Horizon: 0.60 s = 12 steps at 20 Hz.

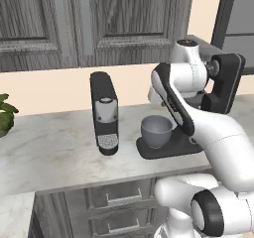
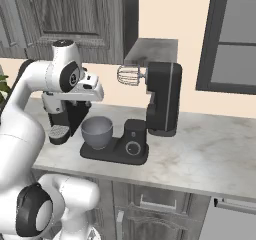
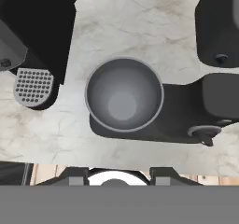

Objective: Close the stand mixer head.

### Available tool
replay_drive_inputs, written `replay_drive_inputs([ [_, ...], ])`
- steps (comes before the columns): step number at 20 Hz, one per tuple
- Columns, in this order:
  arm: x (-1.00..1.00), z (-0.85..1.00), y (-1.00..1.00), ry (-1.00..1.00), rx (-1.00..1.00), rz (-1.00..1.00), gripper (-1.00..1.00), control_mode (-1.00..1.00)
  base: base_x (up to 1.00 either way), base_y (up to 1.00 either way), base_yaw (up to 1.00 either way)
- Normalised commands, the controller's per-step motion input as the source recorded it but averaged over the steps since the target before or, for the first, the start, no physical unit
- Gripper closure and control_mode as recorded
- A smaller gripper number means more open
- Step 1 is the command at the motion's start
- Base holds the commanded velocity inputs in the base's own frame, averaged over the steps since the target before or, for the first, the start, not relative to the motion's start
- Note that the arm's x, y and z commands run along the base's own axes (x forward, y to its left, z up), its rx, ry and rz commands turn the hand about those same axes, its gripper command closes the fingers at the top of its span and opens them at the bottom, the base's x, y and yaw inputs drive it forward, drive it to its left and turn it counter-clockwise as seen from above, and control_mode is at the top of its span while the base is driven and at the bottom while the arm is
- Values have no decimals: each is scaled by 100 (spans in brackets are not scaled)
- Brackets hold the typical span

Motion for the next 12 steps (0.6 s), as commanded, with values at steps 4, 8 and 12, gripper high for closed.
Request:
replay_drive_inputs([
  [4,-32,0,-35,-2,2,0,-100,-100,0,0,0],
  [8,-81,0,-100,-13,1,0,-100,-100,0,0,0],
  [12,-72,0,-100,-19,3,0,-100,-100,0,0,0],
])
